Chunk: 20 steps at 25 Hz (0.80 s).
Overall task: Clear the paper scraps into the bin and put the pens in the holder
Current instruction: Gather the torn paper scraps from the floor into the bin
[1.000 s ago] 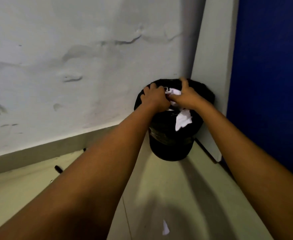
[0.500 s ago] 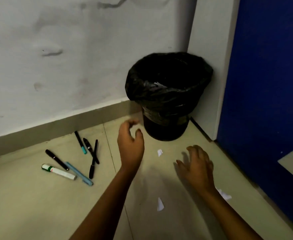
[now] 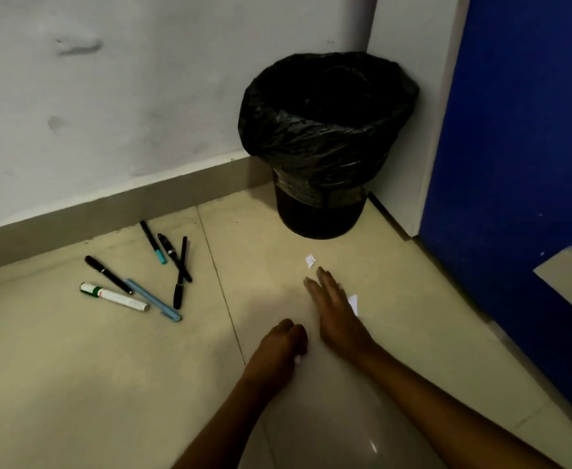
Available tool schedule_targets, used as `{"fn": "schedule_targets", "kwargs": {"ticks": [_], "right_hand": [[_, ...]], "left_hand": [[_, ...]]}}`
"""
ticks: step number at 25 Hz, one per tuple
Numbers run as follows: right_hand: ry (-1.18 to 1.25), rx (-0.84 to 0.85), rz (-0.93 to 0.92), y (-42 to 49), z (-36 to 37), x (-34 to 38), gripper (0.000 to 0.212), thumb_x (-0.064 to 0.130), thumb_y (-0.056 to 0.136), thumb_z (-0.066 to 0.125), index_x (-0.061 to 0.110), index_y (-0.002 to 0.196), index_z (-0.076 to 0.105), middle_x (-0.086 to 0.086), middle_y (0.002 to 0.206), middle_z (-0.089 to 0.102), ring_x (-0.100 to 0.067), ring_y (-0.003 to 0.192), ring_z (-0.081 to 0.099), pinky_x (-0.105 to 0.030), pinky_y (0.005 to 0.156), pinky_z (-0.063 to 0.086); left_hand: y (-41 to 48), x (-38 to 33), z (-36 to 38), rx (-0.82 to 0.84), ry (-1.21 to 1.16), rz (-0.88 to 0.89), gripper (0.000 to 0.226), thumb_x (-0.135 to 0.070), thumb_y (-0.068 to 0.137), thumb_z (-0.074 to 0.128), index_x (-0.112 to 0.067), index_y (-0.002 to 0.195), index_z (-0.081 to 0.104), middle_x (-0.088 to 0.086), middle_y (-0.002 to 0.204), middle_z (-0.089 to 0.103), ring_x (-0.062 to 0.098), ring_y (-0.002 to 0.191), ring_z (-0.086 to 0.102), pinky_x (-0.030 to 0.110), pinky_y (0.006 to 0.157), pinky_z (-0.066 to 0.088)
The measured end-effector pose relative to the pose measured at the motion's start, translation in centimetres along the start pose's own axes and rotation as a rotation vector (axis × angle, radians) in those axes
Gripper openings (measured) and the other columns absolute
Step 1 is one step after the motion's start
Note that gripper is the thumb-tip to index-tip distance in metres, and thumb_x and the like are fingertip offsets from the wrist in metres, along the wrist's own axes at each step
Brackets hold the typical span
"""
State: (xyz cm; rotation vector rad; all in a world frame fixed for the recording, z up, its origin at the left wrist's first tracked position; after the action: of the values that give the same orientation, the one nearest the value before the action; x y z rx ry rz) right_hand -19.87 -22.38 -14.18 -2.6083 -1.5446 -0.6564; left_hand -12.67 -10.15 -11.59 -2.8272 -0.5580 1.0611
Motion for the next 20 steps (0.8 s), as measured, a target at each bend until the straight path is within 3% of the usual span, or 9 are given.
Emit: {"fn": "schedule_targets", "kwargs": {"ticks": [2,5,6,8,11,12,14,18,20], "right_hand": [[-0.280,0.207,-0.063,3.6,-0.4,0.5,0.059,0.020,0.087,0.061,0.012,0.138,0.034,-0.010,0.149,0.033,-0.019,0.138,0.029,-0.048,0.110,0.033],[0.255,0.278,-0.039,5.6,0.0,0.4,0.044,0.021,0.102,0.025,0.009,0.144,0.017,-0.009,0.157,0.010,-0.017,0.143,0.010,-0.036,0.117,0.002],[-0.007,0.330,-0.224,5.0,-0.3,0.4,0.044,0.019,0.101,0.026,0.004,0.142,0.021,-0.013,0.155,0.015,-0.019,0.143,0.015,-0.031,0.116,-0.001],[0.044,0.204,-0.148,2.8,-0.3,-0.5,0.037,0.008,0.096,0.038,0.001,0.131,0.044,-0.020,0.143,0.040,-0.023,0.133,0.039,-0.021,0.114,-0.003],[0.389,0.099,0.122,-0.3,-2.2,-0.8,0.026,0.007,0.090,0.051,0.017,0.110,0.065,-0.007,0.119,0.065,-0.018,0.119,0.054,-0.011,0.108,0.024],[0.560,0.051,0.308,-0.5,-3.2,-0.3,0.031,0.002,0.087,0.056,0.026,0.104,0.066,0.003,0.112,0.068,-0.018,0.116,0.057,-0.020,0.105,0.037],[0.767,-0.242,0.331,1.3,-8.3,2.6,0.054,-0.011,0.081,0.060,0.041,0.092,0.067,0.018,0.096,0.070,-0.019,0.101,0.065,-0.040,0.094,0.051],[0.880,-0.673,0.004,9.7,-20.9,8.4,0.032,-0.012,0.083,0.055,0.013,0.100,0.068,0.002,0.098,0.068,-0.012,0.092,0.067,-0.025,0.088,0.052],[0.830,-0.717,-0.046,15.1,-24.1,8.3,0.026,-0.010,0.083,0.055,0.003,0.101,0.068,0.000,0.098,0.066,-0.009,0.090,0.065,-0.014,0.084,0.051]], "left_hand": [[0.4,0.6,-2.2,-0.136,-0.127,-0.074,0.008,-0.021,0.075,0.059,-0.015,0.079,0.057,-0.001,0.083,0.048,0.016,0.078,0.046,0.006,0.060,0.029],[0.4,0.5,-5.7,-0.416,-0.215,-0.130,0.009,-0.002,0.074,0.069,-0.008,0.079,0.063,0.001,0.080,0.057,0.015,0.071,0.053,0.005,0.060,0.036],[0.3,0.1,-6.7,-0.493,-0.272,-0.123,0.009,-0.001,0.075,0.068,-0.009,0.078,0.064,0.001,0.078,0.059,0.010,0.068,0.055,0.004,0.060,0.039],[0.4,-1.2,-9.1,-0.630,-0.400,-0.103,0.009,-0.004,0.078,0.067,-0.013,0.078,0.064,-0.001,0.077,0.062,0.004,0.067,0.060,0.008,0.062,0.046],[1.9,-4.6,-14.0,-0.909,-0.524,-0.007,0.007,-0.009,0.081,0.065,-0.015,0.083,0.064,0.002,0.081,0.067,0.014,0.072,0.063,0.025,0.066,0.053],[2.6,-6.2,-16.1,-0.999,-0.577,0.069,0.007,-0.007,0.082,0.064,-0.013,0.084,0.064,0.002,0.080,0.067,0.013,0.072,0.063,0.025,0.066,0.054],[4.6,-9.6,-20.5,-1.130,-0.587,0.243,0.006,-0.003,0.081,0.064,-0.009,0.083,0.065,0.000,0.076,0.065,0.009,0.071,0.061,0.022,0.067,0.053],[10.9,-12.4,-25.2,-0.952,-0.330,0.287,0.013,-0.002,0.080,0.061,-0.006,0.091,0.068,0.010,0.089,0.072,0.016,0.082,0.065,0.030,0.079,0.052],[12.5,-12.2,-25.8,-0.817,-0.206,0.270,0.021,-0.007,0.085,0.056,-0.008,0.104,0.066,0.012,0.102,0.071,0.018,0.094,0.064,0.018,0.084,0.047]]}}
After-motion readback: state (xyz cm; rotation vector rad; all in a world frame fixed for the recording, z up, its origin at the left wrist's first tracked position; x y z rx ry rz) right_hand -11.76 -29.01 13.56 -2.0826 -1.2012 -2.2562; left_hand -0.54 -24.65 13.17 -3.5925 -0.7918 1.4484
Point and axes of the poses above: each hand's wrist, its own y-axis towards the middle knuckle, its own z-axis out of the palm, x = y × z, the point moved 2 cm from there along y, towards the middle knuckle
